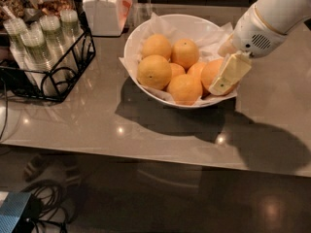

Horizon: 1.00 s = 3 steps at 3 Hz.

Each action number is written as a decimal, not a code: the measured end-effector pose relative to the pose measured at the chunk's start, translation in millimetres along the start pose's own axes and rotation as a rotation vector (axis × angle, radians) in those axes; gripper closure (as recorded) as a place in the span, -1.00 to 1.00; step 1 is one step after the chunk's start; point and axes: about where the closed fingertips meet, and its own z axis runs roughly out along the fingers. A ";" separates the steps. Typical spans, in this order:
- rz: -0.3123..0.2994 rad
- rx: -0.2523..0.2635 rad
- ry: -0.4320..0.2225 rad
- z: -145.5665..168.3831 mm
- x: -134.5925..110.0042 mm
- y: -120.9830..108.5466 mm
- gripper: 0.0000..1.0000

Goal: Pick orange from white bowl

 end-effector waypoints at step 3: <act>0.104 -0.092 -0.054 30.3 31.7 -7.1 -0.50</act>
Offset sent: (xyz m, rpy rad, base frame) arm 0.0048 -0.0258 -0.0494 0.1173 0.1280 -0.0605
